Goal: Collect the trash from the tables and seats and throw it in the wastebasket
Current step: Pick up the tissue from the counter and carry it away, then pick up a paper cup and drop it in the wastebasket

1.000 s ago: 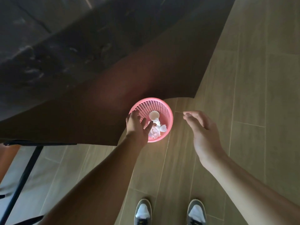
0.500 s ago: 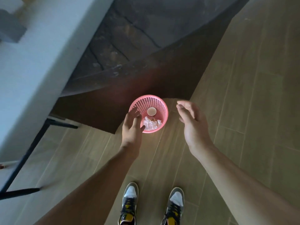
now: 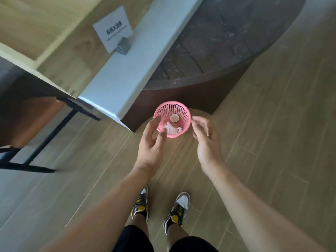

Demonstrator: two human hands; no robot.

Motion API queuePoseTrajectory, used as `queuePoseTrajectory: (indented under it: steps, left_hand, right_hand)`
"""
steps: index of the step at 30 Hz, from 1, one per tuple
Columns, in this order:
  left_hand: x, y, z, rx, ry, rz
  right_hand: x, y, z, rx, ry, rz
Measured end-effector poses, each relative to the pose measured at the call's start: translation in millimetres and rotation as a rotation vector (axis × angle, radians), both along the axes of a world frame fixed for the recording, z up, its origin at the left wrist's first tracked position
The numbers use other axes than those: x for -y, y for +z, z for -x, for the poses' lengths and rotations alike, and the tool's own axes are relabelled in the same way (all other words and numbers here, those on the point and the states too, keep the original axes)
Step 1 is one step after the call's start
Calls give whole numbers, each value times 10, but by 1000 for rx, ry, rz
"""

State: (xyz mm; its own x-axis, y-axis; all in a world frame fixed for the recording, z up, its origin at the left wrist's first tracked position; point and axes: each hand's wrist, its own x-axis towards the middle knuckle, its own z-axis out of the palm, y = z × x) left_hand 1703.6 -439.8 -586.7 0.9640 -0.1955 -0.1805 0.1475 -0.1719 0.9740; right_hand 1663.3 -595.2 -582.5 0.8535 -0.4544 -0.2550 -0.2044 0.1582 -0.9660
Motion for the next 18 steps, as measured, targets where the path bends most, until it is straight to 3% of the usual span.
queuePoseTrajectory:
  steps: [11, 18]
  left_hand:
    - [-461, 625, 420, -56, 113, 55]
    - [-1526, 1011, 720, -54, 279, 58]
  right_hand:
    - [-572, 511, 176, 3, 124, 50]
    - [-1515, 973, 254, -12, 370, -1]
